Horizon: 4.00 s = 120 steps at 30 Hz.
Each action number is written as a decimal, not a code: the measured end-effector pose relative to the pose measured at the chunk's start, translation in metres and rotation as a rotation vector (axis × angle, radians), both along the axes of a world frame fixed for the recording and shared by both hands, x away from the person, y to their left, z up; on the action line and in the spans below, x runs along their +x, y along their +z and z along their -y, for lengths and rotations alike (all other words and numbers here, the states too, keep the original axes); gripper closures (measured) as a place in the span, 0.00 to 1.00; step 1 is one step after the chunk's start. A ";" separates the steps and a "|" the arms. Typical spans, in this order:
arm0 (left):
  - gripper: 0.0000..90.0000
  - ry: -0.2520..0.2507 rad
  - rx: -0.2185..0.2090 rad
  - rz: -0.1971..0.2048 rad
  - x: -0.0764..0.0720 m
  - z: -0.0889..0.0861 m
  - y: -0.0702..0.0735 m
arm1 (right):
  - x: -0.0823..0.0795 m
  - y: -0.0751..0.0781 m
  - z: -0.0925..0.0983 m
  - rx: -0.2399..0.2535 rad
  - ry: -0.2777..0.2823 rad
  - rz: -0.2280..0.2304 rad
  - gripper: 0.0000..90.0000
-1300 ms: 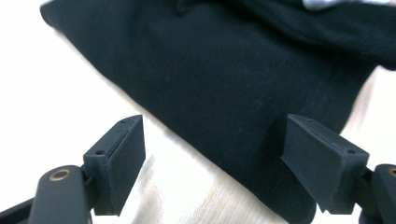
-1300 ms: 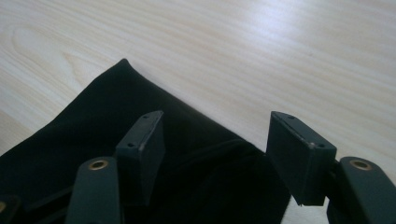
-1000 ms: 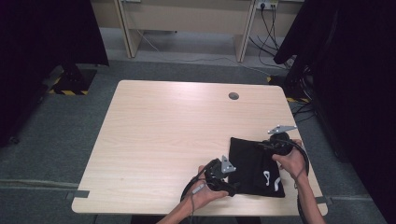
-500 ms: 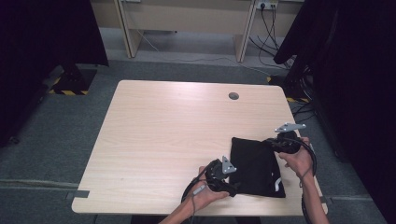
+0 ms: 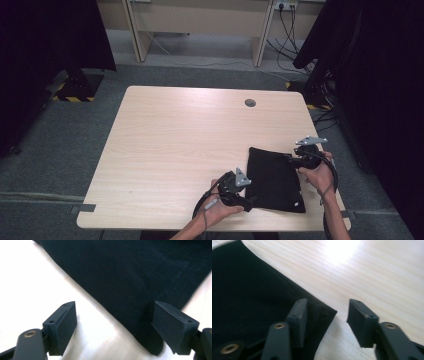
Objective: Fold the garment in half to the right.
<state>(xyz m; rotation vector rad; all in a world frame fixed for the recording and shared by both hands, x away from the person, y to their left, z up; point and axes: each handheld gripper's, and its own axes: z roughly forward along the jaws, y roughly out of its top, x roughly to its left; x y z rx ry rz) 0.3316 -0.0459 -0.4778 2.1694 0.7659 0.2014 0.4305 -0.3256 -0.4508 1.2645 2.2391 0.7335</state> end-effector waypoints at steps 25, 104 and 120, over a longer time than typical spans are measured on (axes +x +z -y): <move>0.14 0.130 0.008 0.048 -0.010 -0.104 0.007 | -0.074 0.009 -0.021 0.108 0.179 -0.009 0.44; 0.01 0.237 0.089 0.041 0.007 -0.137 -0.007 | -0.071 0.003 -0.080 0.156 0.302 0.025 0.33; 0.00 0.255 0.091 0.039 0.002 -0.144 -0.008 | -0.052 -0.017 -0.105 0.133 0.329 0.021 0.35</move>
